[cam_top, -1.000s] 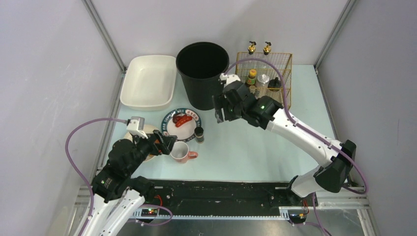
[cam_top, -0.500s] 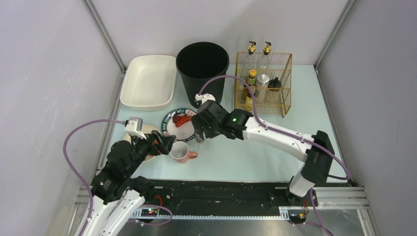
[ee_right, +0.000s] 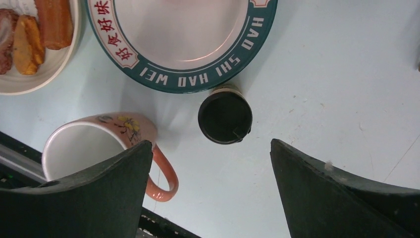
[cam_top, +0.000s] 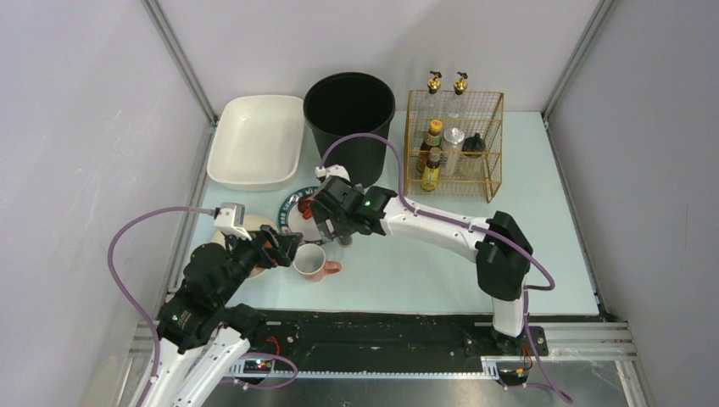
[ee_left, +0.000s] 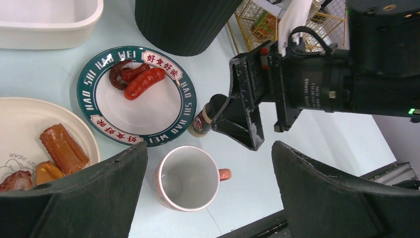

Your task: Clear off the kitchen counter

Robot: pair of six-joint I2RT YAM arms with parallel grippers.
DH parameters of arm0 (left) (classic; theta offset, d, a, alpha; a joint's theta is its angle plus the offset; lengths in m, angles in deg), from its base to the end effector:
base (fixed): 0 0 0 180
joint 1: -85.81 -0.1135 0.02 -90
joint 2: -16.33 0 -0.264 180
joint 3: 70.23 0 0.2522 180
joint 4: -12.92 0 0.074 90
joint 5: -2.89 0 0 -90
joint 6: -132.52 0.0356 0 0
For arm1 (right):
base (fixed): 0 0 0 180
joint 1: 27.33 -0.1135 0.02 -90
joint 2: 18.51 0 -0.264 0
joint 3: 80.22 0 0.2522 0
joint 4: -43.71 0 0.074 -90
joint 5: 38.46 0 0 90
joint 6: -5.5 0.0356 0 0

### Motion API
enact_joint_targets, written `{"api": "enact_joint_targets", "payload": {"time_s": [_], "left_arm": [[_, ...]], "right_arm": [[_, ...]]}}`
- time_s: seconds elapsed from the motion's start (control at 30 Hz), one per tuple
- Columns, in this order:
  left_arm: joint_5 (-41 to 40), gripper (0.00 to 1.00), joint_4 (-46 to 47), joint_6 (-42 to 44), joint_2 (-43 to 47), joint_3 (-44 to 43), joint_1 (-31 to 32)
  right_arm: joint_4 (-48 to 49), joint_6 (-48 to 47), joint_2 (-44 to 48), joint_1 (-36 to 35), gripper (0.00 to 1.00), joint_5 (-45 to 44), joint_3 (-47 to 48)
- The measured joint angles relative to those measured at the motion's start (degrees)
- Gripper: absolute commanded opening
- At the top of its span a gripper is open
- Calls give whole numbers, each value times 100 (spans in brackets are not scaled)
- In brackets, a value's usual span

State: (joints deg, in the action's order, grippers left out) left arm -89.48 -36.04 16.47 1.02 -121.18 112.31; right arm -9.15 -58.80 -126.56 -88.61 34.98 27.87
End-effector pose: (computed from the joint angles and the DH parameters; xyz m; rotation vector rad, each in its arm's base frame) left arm 0.0695 -0.0330 0.3049 -0.0229 1.8459 -0.6120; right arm 0.2104 0.3629 0.2785 -0.6374 2.3809 0.3099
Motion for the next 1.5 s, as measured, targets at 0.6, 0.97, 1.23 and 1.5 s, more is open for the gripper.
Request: {"api": "enact_joint_targets", "payload": {"time_s": [0.6, 0.97, 1.23, 1.5], "left_arm": [[-7, 98, 0, -4, 26, 0, 0], [-7, 98, 0, -4, 26, 0, 0], [-7, 98, 0, -4, 26, 0, 0], [-7, 98, 0, -4, 7, 0, 0]], "right_arm": [[-15, -83, -723, 164, 60, -13, 269], [-28, -234, -723, 162, 15, -66, 328], [-225, -415, 164, 160, 13, -328, 2], [-374, -584, 1871, 632, 14, -654, -286]]}}
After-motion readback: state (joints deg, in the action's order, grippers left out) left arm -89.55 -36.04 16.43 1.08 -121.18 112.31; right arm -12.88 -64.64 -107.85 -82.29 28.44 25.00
